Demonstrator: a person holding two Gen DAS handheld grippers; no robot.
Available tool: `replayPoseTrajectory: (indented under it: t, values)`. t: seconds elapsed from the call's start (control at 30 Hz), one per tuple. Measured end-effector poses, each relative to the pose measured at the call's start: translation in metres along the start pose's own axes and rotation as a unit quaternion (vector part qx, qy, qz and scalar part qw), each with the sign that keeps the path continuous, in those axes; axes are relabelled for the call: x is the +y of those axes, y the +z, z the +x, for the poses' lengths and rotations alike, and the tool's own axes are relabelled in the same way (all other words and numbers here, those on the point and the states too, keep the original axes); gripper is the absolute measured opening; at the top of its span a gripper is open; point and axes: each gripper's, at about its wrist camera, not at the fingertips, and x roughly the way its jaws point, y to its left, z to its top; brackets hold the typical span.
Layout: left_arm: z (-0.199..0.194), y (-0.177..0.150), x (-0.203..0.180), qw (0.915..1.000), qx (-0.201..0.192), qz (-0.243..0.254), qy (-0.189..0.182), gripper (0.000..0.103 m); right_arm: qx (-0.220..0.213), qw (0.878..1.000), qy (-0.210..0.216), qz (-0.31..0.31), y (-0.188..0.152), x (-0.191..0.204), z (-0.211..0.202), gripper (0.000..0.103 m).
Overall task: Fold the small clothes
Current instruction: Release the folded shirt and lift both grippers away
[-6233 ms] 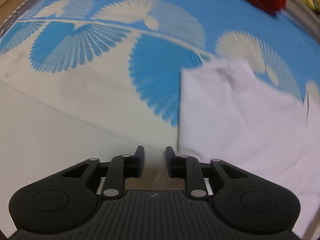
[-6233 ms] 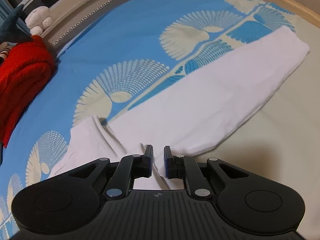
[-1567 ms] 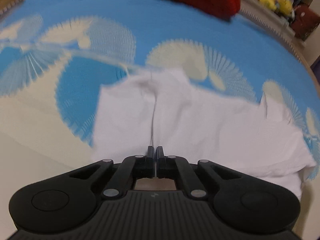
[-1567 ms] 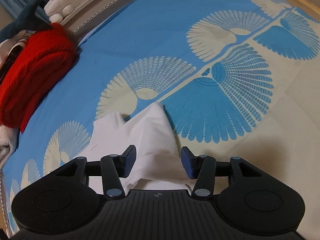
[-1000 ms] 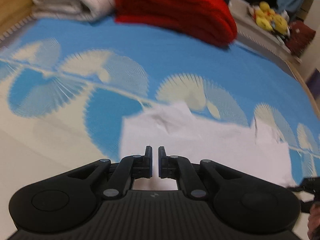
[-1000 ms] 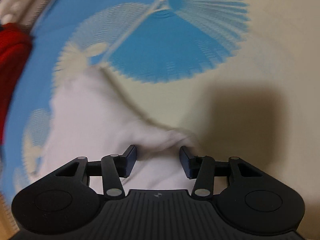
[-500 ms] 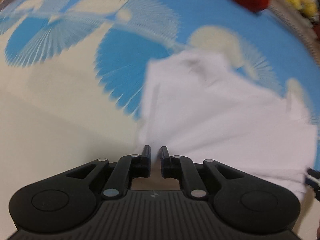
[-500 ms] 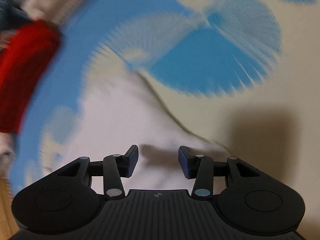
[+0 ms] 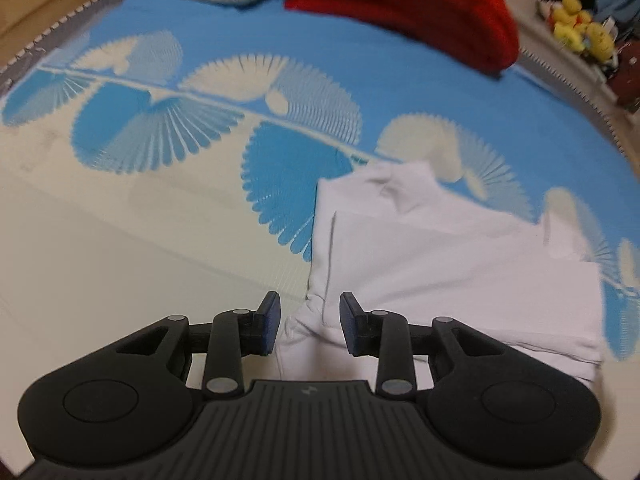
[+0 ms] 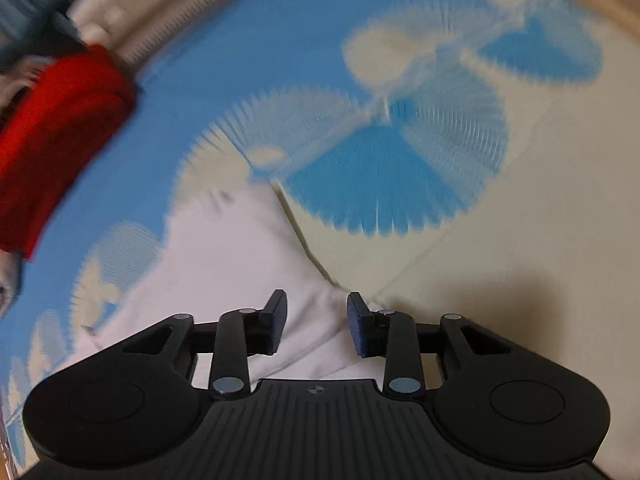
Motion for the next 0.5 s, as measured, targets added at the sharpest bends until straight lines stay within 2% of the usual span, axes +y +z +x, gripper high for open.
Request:
replayPoseTrajectory:
  t: [0.17,0.3,0.43,0.5]
  values:
    - [-0.087,-0.025,-0.005,0.9972,-0.054,0.047,-0.021,0.036,-0.048,0.997,0.039,-0.049,-0.001,-0.009,-0.097,0.042]
    - [-0.146,-0.078,0.002,0.9915,-0.093,0.063,-0.065,0.037,-0.089,0.989,0.067,-0.092,-0.028,-0.042,-0.170,0.053]
    - [-0.168,-0.147,0.010,0.9879,-0.109,0.084,-0.072,0.037,-0.101,0.983,0.080,-0.130,-0.071,-0.086,-0.199,0.054]
    - [-0.161,-0.181,0.015,0.9898,-0.094,0.080,-0.070,0.037,-0.098,0.984,0.073,-0.131,-0.092,-0.111,-0.198,0.054]
